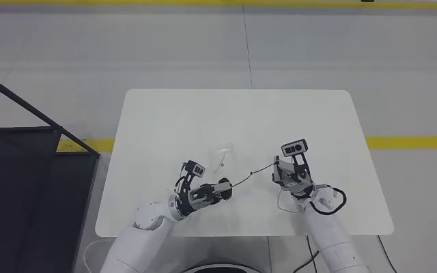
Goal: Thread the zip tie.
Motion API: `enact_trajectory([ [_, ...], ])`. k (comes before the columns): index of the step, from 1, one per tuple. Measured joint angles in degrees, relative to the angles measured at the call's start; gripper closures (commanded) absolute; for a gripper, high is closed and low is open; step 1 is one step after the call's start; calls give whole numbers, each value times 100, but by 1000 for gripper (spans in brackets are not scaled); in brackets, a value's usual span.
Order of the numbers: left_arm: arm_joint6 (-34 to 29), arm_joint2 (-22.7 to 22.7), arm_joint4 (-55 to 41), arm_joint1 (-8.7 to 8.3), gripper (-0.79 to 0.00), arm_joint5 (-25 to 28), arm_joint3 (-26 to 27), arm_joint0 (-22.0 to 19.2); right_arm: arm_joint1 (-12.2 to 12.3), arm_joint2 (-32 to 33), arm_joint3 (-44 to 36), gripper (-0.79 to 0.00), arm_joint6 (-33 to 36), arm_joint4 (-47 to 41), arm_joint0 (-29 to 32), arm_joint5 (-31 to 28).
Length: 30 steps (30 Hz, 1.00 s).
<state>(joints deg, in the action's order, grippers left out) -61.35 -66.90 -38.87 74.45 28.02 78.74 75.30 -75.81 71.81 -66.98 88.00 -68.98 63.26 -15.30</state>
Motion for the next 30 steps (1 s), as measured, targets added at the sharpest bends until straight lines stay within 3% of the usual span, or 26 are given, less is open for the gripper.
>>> enact_trajectory([
  [1, 4, 3, -1, -2, -785, 5, 13, 0, 13, -35, 20, 0, 0, 113, -28, 33],
  [8, -64, -169, -131, -45, -785, 186, 227, 112, 107, -131, -34, 0, 0, 950, -118, -90],
  [14, -78, -773, -251, -167, -785, 451, 610, 499, 261, 223, -688, 0, -318, 2077, 28, -376],
  [24, 168, -1839, -224, -330, -785, 988, 1289, 1288, 541, 947, -3887, 0, -2325, 6043, 1324, -598],
  [30, 955, -2076, 605, -351, -785, 1086, 1670, 1635, 535, 622, -4577, 0, -3572, 8027, 1736, -741],
])
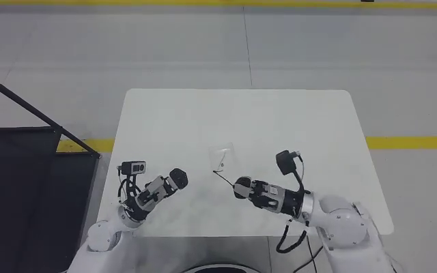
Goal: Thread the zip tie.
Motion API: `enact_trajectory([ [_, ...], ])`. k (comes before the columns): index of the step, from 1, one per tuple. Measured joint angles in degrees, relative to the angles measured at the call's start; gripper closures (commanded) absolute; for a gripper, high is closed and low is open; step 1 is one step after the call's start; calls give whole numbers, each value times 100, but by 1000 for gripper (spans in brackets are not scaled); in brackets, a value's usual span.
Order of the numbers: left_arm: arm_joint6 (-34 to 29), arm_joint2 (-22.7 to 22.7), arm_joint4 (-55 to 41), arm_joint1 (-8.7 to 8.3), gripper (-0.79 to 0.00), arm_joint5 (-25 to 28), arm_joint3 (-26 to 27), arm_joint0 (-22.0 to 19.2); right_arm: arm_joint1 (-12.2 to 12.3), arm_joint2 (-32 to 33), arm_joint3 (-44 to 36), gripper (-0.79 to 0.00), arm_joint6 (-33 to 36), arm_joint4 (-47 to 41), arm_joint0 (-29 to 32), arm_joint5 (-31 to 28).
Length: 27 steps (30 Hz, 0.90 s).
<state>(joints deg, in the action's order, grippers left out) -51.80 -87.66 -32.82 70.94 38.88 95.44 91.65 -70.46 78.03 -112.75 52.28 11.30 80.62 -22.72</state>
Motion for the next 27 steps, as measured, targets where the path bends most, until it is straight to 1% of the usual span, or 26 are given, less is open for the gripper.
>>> enact_trajectory([
  [1, 35, -4, 35, 0, -785, -11, 12, 9, -1, -6, 2, 0, -94, 84, 0, 3],
  [4, 9, -3, 10, 0, -785, -10, 6, 5, -1, 2, 8, 0, 58, -25, -5, 5],
  [10, 10, -3, 11, 0, -785, -9, 7, 3, -1, 3, 8, 0, 63, -26, -5, 5],
  [13, 253, 30, 312, 6, -785, -33, 88, -23, 10, -98, -48, 0, 122, 185, -52, -87],
  [14, 431, 48, 523, 12, -785, -88, 145, -41, 19, -183, -98, 0, 154, 504, -113, -138],
  [16, 839, -7, 877, 22, -785, -12, 228, -39, 25, -359, -226, 0, 85, 1199, -216, -108],
  [19, 1267, -51, 1111, 31, -785, 17, 364, 22, 27, -656, -460, 0, -9, 2239, -335, 46],
  [22, 1554, -167, 1453, 23, -785, 24, 460, 70, 23, -959, -632, 0, -89, 3259, -450, 258],
  [27, 1816, -272, 1958, 6, -785, -181, 527, 60, 3, -1477, -617, 0, -84, 4819, -713, 627],
])
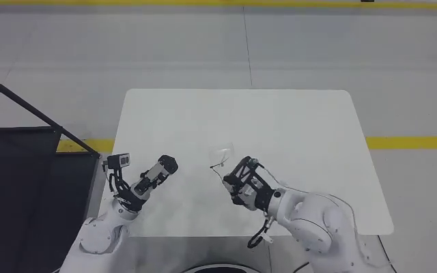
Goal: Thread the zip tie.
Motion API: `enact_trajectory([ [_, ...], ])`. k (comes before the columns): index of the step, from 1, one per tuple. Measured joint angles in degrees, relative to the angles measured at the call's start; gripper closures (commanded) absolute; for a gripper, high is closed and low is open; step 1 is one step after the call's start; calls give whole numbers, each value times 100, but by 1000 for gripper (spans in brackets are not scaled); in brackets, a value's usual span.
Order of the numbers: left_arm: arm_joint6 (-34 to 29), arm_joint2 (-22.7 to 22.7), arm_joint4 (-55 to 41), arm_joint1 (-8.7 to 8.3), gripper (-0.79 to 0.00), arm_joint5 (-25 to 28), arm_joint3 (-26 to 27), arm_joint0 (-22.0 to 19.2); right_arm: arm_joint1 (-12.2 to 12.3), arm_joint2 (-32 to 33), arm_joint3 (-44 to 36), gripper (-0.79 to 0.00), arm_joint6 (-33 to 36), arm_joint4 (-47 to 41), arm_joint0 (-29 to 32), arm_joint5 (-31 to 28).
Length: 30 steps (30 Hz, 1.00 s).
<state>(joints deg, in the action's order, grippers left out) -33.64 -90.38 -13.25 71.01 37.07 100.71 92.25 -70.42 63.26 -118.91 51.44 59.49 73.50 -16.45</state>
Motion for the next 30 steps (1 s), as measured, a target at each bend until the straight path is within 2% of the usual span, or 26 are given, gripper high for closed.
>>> enact_trajectory([
  [4, 4, 4, 14, 0, -785, -9, 2, -1, -59, -519, 179, 0, 175, 1248, -310, 505],
  [8, 3, 4, 12, 0, -785, -8, 2, -1, -153, -1026, 441, 0, 577, 2063, -663, 897],
  [13, 3, 4, 12, 0, -785, -8, 2, -1, -331, -1593, 840, 0, 1357, 2559, -1276, 1210],
  [20, 3, 4, 13, 0, -785, -8, 2, -1, -579, -2032, 1350, 0, 1865, 2440, -1905, 1429],
  [21, 3, 4, 13, 0, -785, -8, 2, -1, -605, -2068, 1410, -34, 1874, 2422, -1949, 1446],
  [23, 3, 4, 13, 0, -785, -8, 2, -1, -655, -2128, 1525, -268, 1882, 2394, -2021, 1492],
  [26, 3, 4, 13, 0, -785, -8, 2, -1, -706, -2150, 1649, -366, 1878, 2354, -2063, 1535],
  [28, 3, 4, 13, 0, -785, -8, 2, -1, -727, -2134, 1711, -394, 1865, 2344, -2065, 1537],
  [30, 3, 4, 13, 0, -785, -8, 2, -1, -740, -2109, 1729, -385, 1858, 2344, -2051, 1535],
])
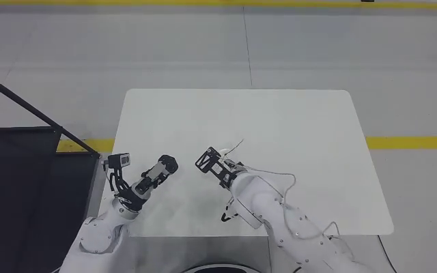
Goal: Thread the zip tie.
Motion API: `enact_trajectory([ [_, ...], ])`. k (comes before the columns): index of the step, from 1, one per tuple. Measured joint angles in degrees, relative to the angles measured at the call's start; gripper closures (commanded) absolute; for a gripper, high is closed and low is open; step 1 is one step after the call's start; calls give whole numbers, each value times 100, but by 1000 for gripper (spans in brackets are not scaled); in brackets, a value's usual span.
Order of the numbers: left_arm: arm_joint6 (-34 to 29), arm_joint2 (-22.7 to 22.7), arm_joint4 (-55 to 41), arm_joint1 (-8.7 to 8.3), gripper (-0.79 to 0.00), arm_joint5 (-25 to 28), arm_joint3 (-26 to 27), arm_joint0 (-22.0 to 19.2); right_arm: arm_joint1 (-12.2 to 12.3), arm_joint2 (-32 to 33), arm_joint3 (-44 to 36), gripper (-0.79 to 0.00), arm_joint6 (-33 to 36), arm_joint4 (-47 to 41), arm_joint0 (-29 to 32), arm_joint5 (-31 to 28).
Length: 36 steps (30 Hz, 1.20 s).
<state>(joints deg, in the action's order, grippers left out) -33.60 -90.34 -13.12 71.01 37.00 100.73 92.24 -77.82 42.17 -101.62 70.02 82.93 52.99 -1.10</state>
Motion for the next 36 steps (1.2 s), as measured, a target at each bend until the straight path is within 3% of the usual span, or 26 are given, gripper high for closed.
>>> enact_trajectory([
  [15, 0, 0, 0, 0, -785, 0, 0, 0, 19, 437, -434, -366, -263, -25, 432, -229],
  [26, 0, 0, 0, 0, -785, 0, 0, 0, 45, 1310, -267, -394, -940, -547, 567, -14],
  [28, 0, 0, 0, 0, -785, 0, 0, 0, 60, 1484, -83, -474, -1007, -617, 528, -118],
  [30, 0, 0, 0, 0, -785, 0, 0, 0, 76, 1619, 2, -723, -1008, -662, 545, -168],
  [31, 0, 0, 0, 0, -785, 0, 0, 0, 83, 1695, -12, -760, -1011, -705, 576, -148],
  [36, 0, 0, 0, 0, -785, 0, 0, 0, 89, 1824, -95, -760, -1057, -770, 640, 4],
])
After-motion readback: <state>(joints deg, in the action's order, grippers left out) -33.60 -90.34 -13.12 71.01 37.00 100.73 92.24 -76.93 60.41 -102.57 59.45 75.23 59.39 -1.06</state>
